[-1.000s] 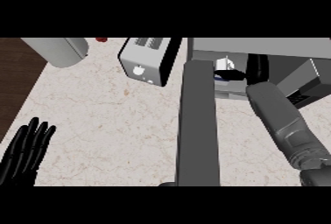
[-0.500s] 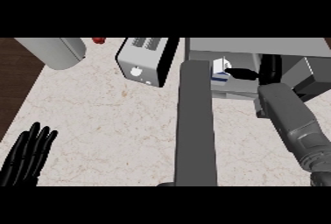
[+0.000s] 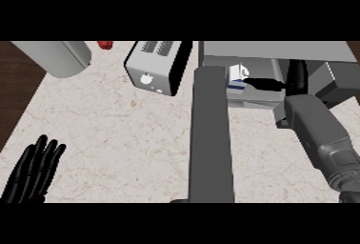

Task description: Pick up the milk, place it into the microwave and close the microwave

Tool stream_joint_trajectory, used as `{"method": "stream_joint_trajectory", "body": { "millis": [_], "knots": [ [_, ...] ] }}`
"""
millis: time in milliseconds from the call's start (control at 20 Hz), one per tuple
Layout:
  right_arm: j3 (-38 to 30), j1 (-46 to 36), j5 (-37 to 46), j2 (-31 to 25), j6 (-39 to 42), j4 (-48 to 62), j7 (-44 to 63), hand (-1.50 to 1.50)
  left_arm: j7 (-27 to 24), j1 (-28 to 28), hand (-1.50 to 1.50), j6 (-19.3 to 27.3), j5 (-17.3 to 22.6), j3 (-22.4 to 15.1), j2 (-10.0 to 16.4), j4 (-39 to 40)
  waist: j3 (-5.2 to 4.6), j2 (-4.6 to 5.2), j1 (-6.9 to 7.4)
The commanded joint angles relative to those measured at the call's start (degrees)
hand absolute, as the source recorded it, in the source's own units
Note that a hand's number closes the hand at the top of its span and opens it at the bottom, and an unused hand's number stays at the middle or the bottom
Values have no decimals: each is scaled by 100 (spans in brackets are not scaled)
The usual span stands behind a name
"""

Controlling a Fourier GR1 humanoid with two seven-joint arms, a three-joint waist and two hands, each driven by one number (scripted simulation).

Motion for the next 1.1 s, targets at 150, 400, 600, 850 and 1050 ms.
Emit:
{"method": "stream_joint_trajectory", "body": {
  "millis": [150, 400, 600, 850, 1050],
  "knots": [
    [-163, 584, -230, -40, 699, -49, -346, -150, -259, -281, -150, 79, -112, -155, -105, 511, 23, -12, -191],
    [-32, 1002, -257, 348, 1319, -230, -556, -150, 27, 177, -150, -23, 155, -170, -41, -148, 19, -71, -231],
    [-73, 1377, -330, 439, 1161, -252, -404, -150, -59, 146, -150, 34, 46, -154, -71, -16, 15, -94, -315],
    [2, 1916, -383, 696, 1487, -424, -649, -150, 57, 267, -150, 150, -51, -301, -110, -317, 19, -87, -285],
    [82, 2359, -475, 939, 1755, -729, -798, -150, 83, 170, -150, 201, -176, -554, -109, -7, 17, -84, -303]
  ]
}}
